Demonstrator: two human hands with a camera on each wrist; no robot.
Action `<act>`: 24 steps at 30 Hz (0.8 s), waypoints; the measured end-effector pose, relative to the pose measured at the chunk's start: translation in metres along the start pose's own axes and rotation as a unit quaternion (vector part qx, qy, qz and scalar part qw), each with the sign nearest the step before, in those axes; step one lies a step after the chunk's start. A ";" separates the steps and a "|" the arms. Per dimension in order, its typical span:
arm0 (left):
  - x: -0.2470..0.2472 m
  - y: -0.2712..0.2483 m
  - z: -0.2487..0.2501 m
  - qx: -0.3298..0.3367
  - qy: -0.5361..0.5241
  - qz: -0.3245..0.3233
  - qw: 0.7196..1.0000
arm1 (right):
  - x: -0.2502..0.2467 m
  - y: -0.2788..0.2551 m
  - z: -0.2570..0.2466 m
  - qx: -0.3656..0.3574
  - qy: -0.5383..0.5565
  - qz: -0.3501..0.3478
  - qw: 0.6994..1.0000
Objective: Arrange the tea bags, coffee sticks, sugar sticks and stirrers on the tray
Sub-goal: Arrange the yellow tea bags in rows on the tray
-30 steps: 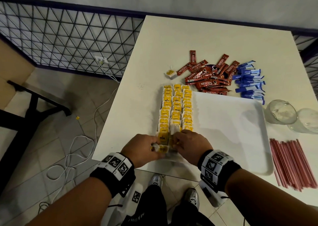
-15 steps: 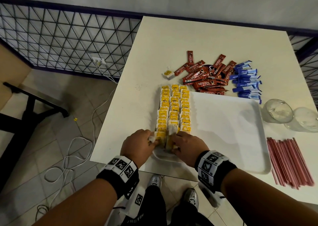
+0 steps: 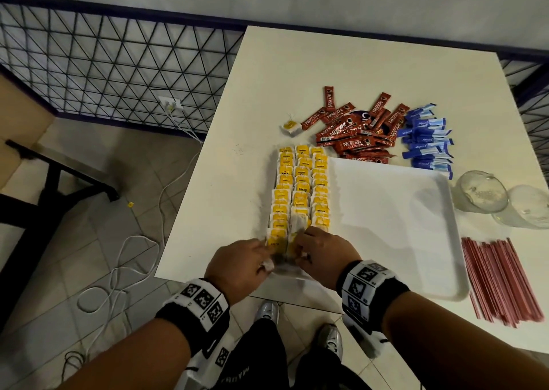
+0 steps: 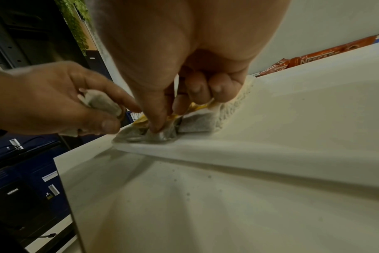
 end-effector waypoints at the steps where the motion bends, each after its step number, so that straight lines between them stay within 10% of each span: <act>1: 0.000 0.003 0.000 -0.010 0.028 -0.027 0.999 | 0.000 0.000 0.000 -0.001 0.002 -0.002 1.000; 24: -0.010 0.030 -0.002 -0.049 0.072 -0.056 0.995 | -0.009 0.005 -0.004 0.015 -0.030 0.006 0.999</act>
Point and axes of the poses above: each hand's wrist, its own y-axis towards the middle knuckle, its own x-axis out of the palm, z = x × y, the point moved 1 cm from there along y, towards the middle knuckle, and after that the axes turned 5 degrees about x, right-handed, at the moved point
